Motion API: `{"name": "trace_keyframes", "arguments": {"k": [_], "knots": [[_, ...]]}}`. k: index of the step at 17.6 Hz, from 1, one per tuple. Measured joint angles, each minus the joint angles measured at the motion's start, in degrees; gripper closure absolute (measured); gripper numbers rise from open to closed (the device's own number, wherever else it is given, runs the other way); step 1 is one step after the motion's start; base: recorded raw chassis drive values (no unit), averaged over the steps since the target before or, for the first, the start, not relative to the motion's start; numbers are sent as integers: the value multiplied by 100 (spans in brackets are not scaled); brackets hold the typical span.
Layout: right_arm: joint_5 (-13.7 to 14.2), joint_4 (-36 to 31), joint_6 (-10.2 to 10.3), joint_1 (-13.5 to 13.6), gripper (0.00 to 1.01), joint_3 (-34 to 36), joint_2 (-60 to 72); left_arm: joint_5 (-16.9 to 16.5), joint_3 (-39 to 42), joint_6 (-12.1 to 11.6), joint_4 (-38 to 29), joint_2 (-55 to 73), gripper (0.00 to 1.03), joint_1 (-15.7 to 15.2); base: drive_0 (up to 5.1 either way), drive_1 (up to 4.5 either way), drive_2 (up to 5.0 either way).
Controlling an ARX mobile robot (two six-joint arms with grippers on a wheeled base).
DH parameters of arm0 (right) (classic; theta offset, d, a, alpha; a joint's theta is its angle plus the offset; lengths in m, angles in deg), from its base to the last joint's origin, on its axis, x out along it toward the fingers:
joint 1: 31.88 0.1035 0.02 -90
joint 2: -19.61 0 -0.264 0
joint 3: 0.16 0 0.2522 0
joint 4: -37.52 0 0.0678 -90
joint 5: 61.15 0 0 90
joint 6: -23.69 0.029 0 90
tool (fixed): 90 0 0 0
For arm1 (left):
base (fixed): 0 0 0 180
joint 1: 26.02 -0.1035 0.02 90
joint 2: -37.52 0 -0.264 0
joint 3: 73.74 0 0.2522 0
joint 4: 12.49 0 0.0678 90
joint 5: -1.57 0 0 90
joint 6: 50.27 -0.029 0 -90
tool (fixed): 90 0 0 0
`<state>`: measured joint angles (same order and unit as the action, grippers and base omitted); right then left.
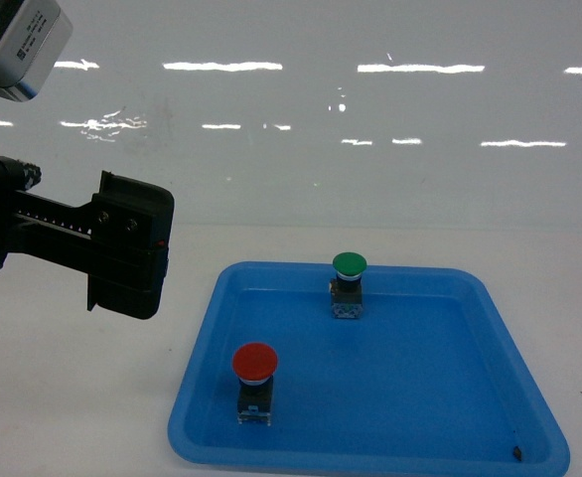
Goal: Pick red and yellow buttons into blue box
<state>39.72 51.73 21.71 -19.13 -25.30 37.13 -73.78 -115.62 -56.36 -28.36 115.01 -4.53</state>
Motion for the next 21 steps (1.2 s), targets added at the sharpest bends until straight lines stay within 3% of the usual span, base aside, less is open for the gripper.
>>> {"name": "trace_keyframes", "arguments": {"k": [4,10,11,17,21], "knots": [[0,0,-2,0,71,0,0,11,-87,0,323,26,5,55,0,0,0],[0,0,-2,0,71,0,0,-933,-1405,313,1928,892,5,109,0,0,0],[0,0,-2,0,71,0,0,-957,-1587,365,2087,1088,5,140,0,0,0],[0,0,-2,0,71,0,0,-1338,-2334,1285,2997,2116,5,249,0,0,0],[0,0,-2,0,71,0,0,-1416,-2376,1818,3058,2371,5,389,0,0,0]]}}
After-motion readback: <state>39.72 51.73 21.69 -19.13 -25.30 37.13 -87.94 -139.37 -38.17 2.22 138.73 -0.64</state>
